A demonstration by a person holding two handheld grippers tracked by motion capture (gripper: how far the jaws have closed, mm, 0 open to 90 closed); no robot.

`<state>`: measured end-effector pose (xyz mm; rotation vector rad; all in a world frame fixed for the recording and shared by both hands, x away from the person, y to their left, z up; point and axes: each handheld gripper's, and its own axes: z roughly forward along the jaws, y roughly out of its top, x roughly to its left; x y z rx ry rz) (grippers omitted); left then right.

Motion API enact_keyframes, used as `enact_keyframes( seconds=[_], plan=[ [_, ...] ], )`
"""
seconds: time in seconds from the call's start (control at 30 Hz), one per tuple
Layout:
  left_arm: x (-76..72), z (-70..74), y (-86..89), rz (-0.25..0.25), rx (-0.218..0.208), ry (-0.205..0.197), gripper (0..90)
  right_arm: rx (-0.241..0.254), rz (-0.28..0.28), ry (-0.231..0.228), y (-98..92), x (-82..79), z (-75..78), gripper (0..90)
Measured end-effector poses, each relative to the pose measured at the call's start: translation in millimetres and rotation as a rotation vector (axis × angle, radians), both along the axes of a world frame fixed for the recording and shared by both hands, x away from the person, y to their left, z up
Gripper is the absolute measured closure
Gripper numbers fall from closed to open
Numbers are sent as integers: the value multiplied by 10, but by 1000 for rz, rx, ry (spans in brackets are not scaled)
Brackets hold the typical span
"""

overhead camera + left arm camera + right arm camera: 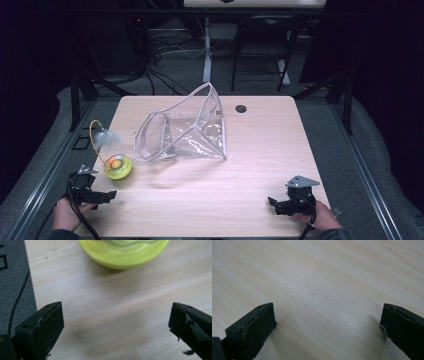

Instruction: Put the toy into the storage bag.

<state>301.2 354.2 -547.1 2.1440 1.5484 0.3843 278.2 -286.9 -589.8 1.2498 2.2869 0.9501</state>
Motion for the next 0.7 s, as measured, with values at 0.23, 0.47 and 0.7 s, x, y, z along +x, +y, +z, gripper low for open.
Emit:
enact_keyframes(
  seconds=[0.23,0.47,0.7],
  plan=[
    [-15,135,6,7,-22,-77,0,6,-4,-5,3,1,-5,0],
    [-17,262,2,13,-64,-128,2,3,-2,-4,3,5,-5,0],
    [21,419,-33,16,-70,-201,1,-1,3,-2,8,11,-1,0]
  ],
)
